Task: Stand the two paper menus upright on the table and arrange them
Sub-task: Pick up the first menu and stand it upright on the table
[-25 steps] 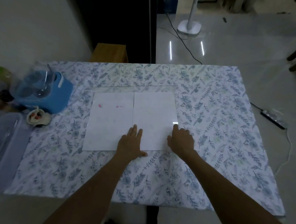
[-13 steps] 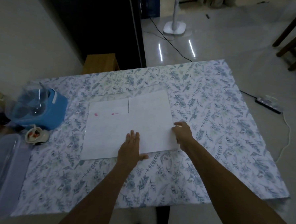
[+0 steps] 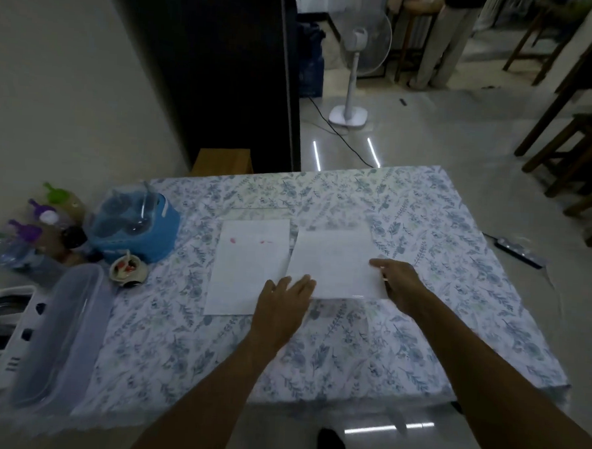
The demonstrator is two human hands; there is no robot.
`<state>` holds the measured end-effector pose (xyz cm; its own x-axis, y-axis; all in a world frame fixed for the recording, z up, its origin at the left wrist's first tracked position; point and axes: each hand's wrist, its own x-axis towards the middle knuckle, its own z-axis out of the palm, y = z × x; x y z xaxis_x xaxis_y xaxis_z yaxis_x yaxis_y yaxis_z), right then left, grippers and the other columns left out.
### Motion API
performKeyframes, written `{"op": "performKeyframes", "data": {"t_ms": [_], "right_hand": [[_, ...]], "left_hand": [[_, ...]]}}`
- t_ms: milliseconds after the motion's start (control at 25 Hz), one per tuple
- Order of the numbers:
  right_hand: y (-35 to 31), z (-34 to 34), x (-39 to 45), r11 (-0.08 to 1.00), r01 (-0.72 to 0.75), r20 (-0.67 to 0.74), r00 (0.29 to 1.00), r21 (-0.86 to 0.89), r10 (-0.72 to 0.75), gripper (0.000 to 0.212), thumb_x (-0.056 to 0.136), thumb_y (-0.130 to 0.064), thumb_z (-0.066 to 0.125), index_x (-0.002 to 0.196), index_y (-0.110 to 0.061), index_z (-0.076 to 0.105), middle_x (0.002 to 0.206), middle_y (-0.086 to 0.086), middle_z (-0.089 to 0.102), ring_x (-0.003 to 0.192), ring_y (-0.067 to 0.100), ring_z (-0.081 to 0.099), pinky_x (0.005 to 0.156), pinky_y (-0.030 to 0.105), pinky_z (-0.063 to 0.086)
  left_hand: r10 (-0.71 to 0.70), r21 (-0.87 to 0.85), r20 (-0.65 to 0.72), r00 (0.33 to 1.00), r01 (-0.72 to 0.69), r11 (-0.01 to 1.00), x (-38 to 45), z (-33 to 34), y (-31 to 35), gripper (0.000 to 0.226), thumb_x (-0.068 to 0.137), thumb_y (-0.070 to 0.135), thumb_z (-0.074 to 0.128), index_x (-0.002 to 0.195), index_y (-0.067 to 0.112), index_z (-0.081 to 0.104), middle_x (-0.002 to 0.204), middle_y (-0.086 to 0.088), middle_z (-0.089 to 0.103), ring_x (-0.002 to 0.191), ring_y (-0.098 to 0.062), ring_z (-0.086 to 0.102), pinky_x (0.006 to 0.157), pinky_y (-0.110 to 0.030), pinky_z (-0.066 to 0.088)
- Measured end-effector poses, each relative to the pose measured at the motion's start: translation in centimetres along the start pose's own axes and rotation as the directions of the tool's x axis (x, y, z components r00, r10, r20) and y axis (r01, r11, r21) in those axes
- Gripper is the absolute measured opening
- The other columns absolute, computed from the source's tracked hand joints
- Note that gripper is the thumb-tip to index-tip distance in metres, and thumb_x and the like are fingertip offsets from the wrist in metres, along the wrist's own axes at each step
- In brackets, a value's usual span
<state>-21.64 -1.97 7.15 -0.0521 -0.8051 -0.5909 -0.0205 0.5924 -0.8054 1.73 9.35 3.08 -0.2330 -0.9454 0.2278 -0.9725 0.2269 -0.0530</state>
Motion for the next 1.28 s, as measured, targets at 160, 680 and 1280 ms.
{"op": "performKeyframes", "data": {"t_ms": [160, 680, 1280], "right_hand": [[-2.4, -0.7, -3.2, 0.999, -0.018, 0.067, 0.998, 0.033, 0.015, 0.018, 0.088, -0.015, 0.069, 0.102, -0.005, 0.067, 0.109, 0.017, 0.065, 0.099, 0.035, 0.067, 0.084, 0.043, 0.057], [-10.1, 0.4, 7.3, 0.862, 0.328, 0.075, 0.943, -0.387, -0.325, 0.038, 0.089, -0.033, 0.069, 0.123, -0.021, 0.058, 0.107, 0.008, 0.071, 0.093, 0.026, 0.068, 0.070, 0.037, 0.056], [-12.8, 4.3, 17.0, 0.536, 0.382, 0.129, 0.884, -0.753, -0.449, 0.051, 0.083, -0.063, 0.055, 0.121, -0.030, 0.043, 0.101, 0.007, 0.067, 0.084, 0.025, 0.067, 0.067, 0.043, 0.059]], "left_hand": [[0.055, 0.018, -0.231, 0.971, -0.052, 0.998, 1.6, -4.9, -1.6, 0.021, 0.101, 0.032, 0.048, 0.108, 0.022, 0.065, 0.097, 0.004, 0.074, 0.075, -0.024, 0.067, 0.065, -0.035, 0.047], [-0.048, -0.166, -0.302, 0.952, -0.002, 0.986, 18.1, -6.2, -6.4, 0.051, 0.102, 0.058, 0.031, 0.088, 0.027, 0.069, 0.072, 0.006, 0.070, 0.056, -0.010, 0.061, 0.050, -0.031, 0.049], [-0.268, -0.322, -0.162, 0.950, 0.206, 0.924, 28.0, -5.6, -13.2, 0.035, 0.096, 0.054, 0.049, 0.123, 0.037, 0.061, 0.093, 0.008, 0.061, 0.079, -0.009, 0.061, 0.058, -0.027, 0.045]]}}
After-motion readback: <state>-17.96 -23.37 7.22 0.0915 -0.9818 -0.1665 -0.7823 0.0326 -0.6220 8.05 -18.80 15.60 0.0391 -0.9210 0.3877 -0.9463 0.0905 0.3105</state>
